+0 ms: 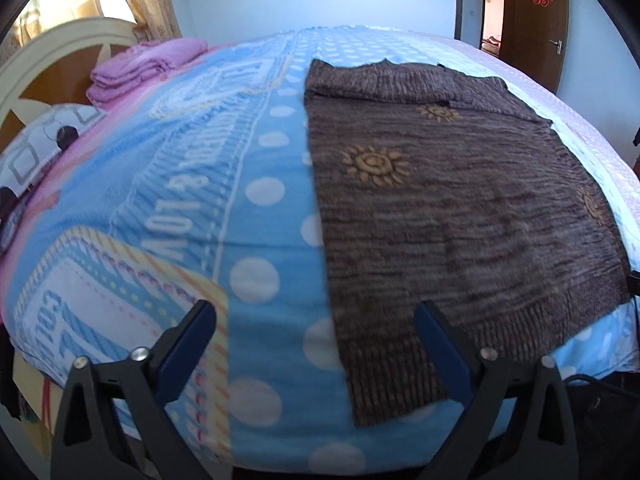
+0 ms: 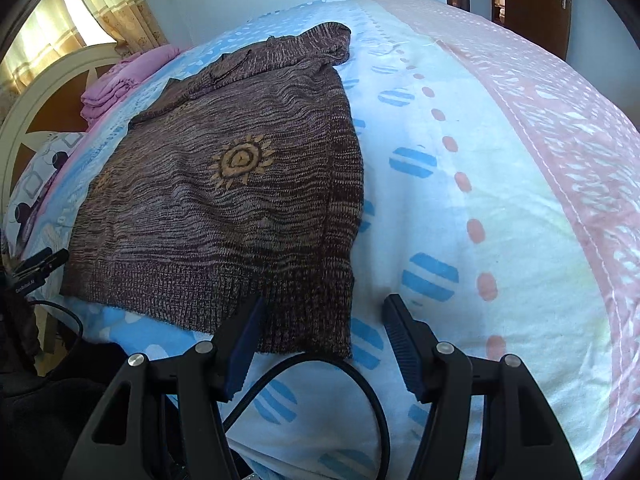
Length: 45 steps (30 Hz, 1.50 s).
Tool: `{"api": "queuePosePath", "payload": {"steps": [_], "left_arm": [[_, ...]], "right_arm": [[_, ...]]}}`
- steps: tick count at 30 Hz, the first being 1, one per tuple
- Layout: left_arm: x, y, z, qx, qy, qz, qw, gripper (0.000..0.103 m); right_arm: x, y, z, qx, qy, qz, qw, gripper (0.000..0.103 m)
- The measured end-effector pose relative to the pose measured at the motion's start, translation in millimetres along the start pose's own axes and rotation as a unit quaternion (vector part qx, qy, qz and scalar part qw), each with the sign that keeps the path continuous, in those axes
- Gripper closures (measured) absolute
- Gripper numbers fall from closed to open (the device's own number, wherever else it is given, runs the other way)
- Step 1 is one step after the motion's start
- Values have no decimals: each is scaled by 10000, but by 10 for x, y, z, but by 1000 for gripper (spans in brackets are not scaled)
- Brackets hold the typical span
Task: Fold small clothes
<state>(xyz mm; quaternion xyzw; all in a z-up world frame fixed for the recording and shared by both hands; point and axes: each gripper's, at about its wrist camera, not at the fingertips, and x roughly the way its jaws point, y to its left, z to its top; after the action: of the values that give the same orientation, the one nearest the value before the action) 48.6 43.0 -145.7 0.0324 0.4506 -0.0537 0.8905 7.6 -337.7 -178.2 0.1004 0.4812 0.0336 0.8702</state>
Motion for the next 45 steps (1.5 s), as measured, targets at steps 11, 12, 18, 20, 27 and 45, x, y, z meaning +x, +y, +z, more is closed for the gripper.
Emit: {"api": "queuePosePath", "payload": {"steps": [11,12,18,20,27,45], "left_arm": [[40,-57,-136,-255,368,-271,9986,34],[39,-60,-136,-237,368,-273,9987,34],[71,-80,-189,-226,371,-264,9987,21],[90,-80,-200,-252,427,-299,9983,17],[106,-104,-204,-246,554,-370,9975,21],[-550,99,-30,-243,-199,-1124,9932,94]], "right_arm": [[-93,-9,4,197,-234,574,9979,58],[-113,1,11,184,-291,557,9979,58],[-51,-56,20,233,-275,362,9987,58],[-57,-36,20,169,-321,370,9987,58],[2,60,6,39,-180,494,9986,81],[-621,-43,-11,99,-781,1614,9837,97]]}}
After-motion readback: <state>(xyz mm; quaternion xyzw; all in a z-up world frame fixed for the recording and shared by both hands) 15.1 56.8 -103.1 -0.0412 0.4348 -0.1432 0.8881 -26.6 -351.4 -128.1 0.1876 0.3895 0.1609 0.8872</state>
